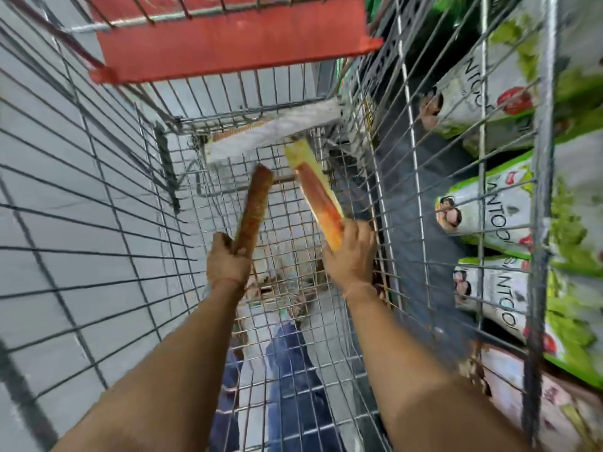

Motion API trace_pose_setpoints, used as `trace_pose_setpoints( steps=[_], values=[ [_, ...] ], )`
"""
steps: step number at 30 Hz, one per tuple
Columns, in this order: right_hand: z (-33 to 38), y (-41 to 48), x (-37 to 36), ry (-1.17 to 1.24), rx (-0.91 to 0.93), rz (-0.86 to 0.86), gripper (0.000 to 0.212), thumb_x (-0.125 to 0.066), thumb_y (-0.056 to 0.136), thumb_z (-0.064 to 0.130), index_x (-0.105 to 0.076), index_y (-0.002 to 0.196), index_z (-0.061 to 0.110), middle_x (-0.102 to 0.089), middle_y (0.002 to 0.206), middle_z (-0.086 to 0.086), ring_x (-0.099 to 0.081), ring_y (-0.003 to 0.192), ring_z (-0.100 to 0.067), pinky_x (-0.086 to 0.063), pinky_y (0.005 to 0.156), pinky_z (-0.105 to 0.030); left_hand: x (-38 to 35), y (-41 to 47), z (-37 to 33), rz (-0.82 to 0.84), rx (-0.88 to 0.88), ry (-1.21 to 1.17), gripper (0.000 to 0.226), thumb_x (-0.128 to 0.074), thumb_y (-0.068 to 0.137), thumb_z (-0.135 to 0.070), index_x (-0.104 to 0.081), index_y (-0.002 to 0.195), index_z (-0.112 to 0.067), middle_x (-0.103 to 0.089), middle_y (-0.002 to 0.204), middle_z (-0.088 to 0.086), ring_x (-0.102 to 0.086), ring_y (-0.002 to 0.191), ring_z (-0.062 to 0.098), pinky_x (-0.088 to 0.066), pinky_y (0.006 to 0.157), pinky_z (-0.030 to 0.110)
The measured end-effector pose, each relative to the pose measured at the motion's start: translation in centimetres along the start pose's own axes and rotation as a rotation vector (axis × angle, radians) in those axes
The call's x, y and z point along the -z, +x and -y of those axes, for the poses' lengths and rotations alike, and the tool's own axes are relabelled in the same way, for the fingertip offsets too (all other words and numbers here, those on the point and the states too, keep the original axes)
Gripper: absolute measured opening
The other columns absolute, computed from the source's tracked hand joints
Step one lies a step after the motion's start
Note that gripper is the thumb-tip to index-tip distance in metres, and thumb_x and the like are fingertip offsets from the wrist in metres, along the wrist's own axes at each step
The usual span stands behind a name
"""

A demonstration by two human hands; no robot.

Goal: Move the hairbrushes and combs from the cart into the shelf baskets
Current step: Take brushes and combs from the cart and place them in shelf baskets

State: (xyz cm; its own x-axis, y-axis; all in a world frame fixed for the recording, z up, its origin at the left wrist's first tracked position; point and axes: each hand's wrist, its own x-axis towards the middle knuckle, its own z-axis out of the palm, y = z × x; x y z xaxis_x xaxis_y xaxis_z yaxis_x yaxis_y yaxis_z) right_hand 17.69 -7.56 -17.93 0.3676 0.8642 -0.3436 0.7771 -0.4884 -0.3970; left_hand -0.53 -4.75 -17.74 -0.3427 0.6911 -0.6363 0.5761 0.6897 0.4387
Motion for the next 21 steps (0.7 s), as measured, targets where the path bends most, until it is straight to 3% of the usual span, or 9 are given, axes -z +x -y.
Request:
trace_pose_setpoints(
  steps=[2,4,8,11,14,15,17,19,21],
  values=[
    [-1.0,-1.7,-0.8,-0.074,-0.05,0.107,0.045,-0.06,0.079,0.042,-0.052,0.109,0.009,-0.048,0.121,-0.012,-0.04,0.113,-0.029,-0.035,0.097,-0.041,-0.2,0.3,-0.1,0.065,0.117,-0.077,0.031,-0.059,0.082,-0.008,-0.049,0.11,-0.002,-0.062,0.109,0.027,-0.062,0.094,0.039,-0.05,0.076,0.041],
    [-1.0,-2.3,-1.2,-0.017,-0.136,0.081,0.048,-0.063,0.079,0.041,-0.049,0.112,0.009,-0.049,0.123,-0.012,-0.04,0.117,-0.029,-0.036,0.099,-0.043,-0.7,0.3,-0.6,0.12,0.168,-0.169,0.042,-0.064,0.079,-0.007,-0.05,0.118,0.0,-0.061,0.118,0.026,-0.061,0.082,0.03,-0.048,0.067,0.033],
    [0.2,-0.7,-1.5,0.092,-0.284,0.083,0.058,-0.074,0.072,0.032,-0.048,0.119,0.011,-0.054,0.124,-0.011,-0.047,0.116,-0.029,-0.039,0.098,-0.041,-1.6,0.9,-1.5,0.101,0.169,-0.197,0.054,-0.065,0.082,-0.034,-0.049,0.121,0.0,-0.059,0.114,0.021,-0.062,0.086,0.032,-0.052,0.063,0.023],
    [0.3,0.2,-0.6,0.274,-0.394,0.233,0.039,-0.072,0.075,0.02,-0.054,0.109,0.011,-0.062,0.109,-0.011,-0.057,0.094,-0.026,-0.051,0.082,-0.034,-1.8,0.9,-2.0,0.162,0.152,-0.159,0.047,-0.059,0.086,-0.029,-0.053,0.121,0.001,-0.061,0.125,0.022,-0.058,0.112,0.038,-0.05,0.094,0.039],
    [0.4,-1.2,1.2,0.397,-0.426,0.198,0.021,-0.059,0.083,0.008,-0.058,0.104,0.01,-0.065,0.104,-0.016,-0.058,0.075,-0.022,-0.041,0.05,-0.02,-1.0,-1.3,-2.6,0.09,0.052,-0.147,0.035,-0.049,0.091,-0.028,-0.057,0.113,-0.002,-0.063,0.119,0.024,-0.058,0.111,0.038,-0.048,0.093,0.041],
    [0.7,-2.1,1.8,0.417,-0.435,0.158,0.02,-0.056,0.086,0.008,-0.058,0.105,0.011,-0.065,0.106,-0.015,-0.058,0.076,-0.021,-0.041,0.049,-0.02,-0.6,-2.2,-2.8,0.028,-0.008,-0.115,0.032,-0.044,0.093,-0.031,-0.057,0.106,-0.005,-0.065,0.114,0.023,-0.059,0.107,0.038,-0.046,0.082,0.037],
    [1.5,-4.0,2.9,0.425,-0.463,0.073,0.023,-0.052,0.088,0.015,-0.055,0.11,0.01,-0.061,0.111,-0.018,-0.06,0.091,-0.029,-0.053,0.066,-0.035,0.6,-4.1,-3.7,-0.081,-0.13,-0.053,0.031,-0.036,0.096,-0.034,-0.052,0.09,-0.009,-0.066,0.104,0.025,-0.059,0.098,0.039,-0.034,0.067,0.032],
    [2.6,-6.0,4.1,0.442,-0.48,-0.021,0.029,-0.047,0.092,0.027,-0.05,0.114,0.009,-0.06,0.113,-0.022,-0.058,0.1,-0.037,-0.051,0.082,-0.045,1.9,-5.8,-5.3,-0.094,-0.226,-0.042,0.037,-0.032,0.097,-0.036,-0.053,0.098,-0.005,-0.064,0.108,0.027,-0.058,0.1,0.042,-0.036,0.07,0.036],
    [4.2,-7.6,5.6,0.391,-0.468,-0.142,0.038,-0.041,0.093,0.037,-0.051,0.114,0.007,-0.061,0.11,-0.027,-0.058,0.1,-0.04,-0.049,0.081,-0.043,3.4,-7.0,-7.4,-0.089,-0.284,-0.04,0.044,-0.03,0.097,-0.038,-0.055,0.11,-0.003,-0.062,0.114,0.028,-0.057,0.105,0.043,-0.04,0.076,0.038]
  ],
)
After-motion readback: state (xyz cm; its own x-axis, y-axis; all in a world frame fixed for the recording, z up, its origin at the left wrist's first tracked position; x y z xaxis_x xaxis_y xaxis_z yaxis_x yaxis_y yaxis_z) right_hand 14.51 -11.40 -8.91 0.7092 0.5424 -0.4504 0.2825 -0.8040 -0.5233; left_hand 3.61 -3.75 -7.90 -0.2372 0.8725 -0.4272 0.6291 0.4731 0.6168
